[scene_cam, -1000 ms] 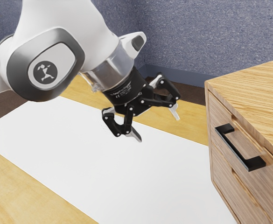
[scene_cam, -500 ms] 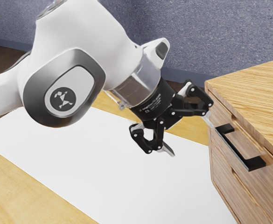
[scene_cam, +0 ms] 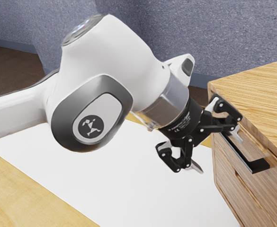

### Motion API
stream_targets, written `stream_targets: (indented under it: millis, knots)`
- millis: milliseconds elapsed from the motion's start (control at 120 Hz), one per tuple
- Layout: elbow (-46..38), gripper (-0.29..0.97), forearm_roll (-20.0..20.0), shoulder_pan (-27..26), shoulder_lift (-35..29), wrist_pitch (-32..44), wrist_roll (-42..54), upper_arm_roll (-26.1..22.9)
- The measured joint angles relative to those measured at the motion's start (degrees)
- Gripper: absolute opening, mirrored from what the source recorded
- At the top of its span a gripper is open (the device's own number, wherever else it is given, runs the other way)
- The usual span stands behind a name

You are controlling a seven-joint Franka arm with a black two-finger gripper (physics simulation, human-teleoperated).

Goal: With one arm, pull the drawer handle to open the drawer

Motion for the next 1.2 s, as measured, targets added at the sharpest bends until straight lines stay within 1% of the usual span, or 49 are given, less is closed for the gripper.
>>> stream_targets:
  millis: [358, 533, 1000, 1200]
  knots:
    - [-2.1, 0.68, 0.0, -0.2, 0.6, 2.5, -1.7, 0.0]
    - [-4.4, 0.68, 0.0, -0.2, -0.9, 3.1, -2.2, 0.0]
    - [-16.1, 0.68, -0.1, 0.1, -12.0, 5.9, -3.1, 0.1]
    - [-22.2, 0.68, 0.0, 0.5, -18.7, 7.1, -3.4, 0.2]
